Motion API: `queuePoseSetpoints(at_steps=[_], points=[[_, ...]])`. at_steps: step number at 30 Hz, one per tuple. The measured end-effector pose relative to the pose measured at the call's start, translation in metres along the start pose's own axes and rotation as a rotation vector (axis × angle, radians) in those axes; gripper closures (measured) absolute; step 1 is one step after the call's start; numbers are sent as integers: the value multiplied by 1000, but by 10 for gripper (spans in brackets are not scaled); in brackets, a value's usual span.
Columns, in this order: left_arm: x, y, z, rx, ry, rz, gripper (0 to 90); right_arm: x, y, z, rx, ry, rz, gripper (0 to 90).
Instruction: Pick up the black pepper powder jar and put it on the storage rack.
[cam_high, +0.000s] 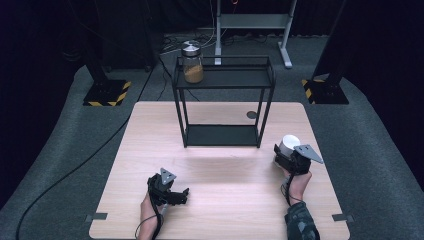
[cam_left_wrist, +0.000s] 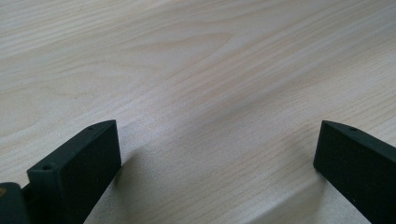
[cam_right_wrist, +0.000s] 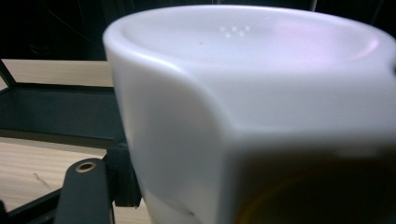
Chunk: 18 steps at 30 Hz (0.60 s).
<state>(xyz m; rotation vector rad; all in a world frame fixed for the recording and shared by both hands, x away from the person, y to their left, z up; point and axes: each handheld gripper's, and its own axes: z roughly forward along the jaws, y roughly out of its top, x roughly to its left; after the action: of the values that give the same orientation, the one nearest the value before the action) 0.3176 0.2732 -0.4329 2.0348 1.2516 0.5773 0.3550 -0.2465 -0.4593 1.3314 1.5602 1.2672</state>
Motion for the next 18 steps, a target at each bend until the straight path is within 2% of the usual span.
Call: queuePoseSetpoints(at_steps=[18], points=[[2, 1, 0, 4, -7, -5, 2, 3, 18, -34, -4, 16, -11, 298]])
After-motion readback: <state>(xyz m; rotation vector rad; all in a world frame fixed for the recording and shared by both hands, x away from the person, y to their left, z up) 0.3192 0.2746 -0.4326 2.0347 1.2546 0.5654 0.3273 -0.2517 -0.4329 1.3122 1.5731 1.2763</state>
